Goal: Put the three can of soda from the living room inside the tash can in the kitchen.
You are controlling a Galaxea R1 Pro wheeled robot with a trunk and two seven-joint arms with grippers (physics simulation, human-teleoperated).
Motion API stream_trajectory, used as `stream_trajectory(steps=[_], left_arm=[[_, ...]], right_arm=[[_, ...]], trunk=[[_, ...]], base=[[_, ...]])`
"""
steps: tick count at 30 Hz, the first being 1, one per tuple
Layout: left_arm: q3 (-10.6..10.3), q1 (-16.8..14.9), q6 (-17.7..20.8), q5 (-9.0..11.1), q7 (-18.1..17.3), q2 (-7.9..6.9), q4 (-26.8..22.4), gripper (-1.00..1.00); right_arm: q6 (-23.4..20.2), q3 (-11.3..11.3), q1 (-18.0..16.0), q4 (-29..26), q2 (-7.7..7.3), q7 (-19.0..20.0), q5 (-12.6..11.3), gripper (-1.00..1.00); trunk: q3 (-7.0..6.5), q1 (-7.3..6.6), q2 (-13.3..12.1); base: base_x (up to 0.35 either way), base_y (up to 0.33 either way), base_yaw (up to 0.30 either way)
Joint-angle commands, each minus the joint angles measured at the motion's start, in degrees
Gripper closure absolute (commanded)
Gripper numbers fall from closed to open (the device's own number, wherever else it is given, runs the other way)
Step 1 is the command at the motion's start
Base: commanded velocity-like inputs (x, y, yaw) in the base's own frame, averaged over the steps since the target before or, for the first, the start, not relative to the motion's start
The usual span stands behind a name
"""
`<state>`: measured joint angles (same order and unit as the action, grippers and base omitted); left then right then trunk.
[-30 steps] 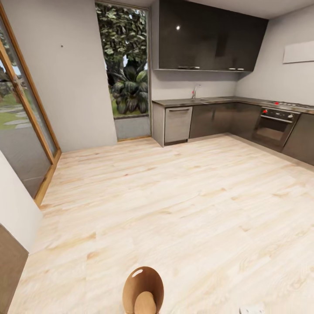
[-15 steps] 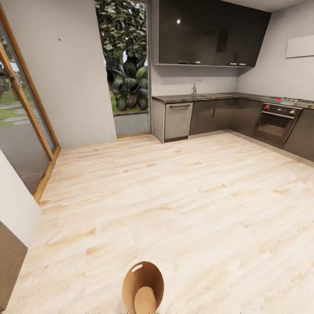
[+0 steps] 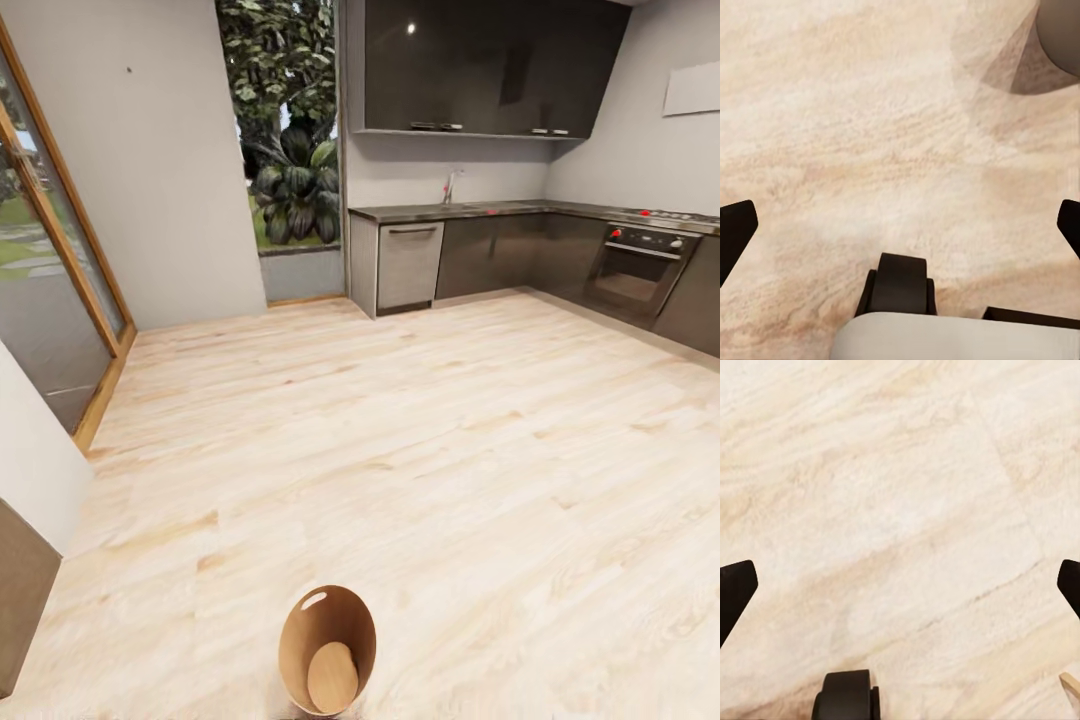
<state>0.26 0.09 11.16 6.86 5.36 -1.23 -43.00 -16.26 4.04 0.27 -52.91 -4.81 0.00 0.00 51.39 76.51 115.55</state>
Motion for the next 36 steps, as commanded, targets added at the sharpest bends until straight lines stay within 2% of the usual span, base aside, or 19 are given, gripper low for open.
stream_trajectory(steps=[1,36], left_arm=[[0.00,0.00,0.00,0.00,0.00,0.00,0.01,-1.00],[0.17,0.00,0.00,0.29,0.00,-0.07,-0.07,-1.00]], right_arm=[[0.00,0.00,0.00,0.00,-0.01,-0.05,0.00,-1.00],[-0.35,-0.35,0.00,-0.18,0.24,-0.11,0.62,-1.00]], trunk=[[0.28,0.23,0.42],[9.80,7.91,14.45]], base=[[0.000,0.000,0.000],[0.000,0.000,0.000]])
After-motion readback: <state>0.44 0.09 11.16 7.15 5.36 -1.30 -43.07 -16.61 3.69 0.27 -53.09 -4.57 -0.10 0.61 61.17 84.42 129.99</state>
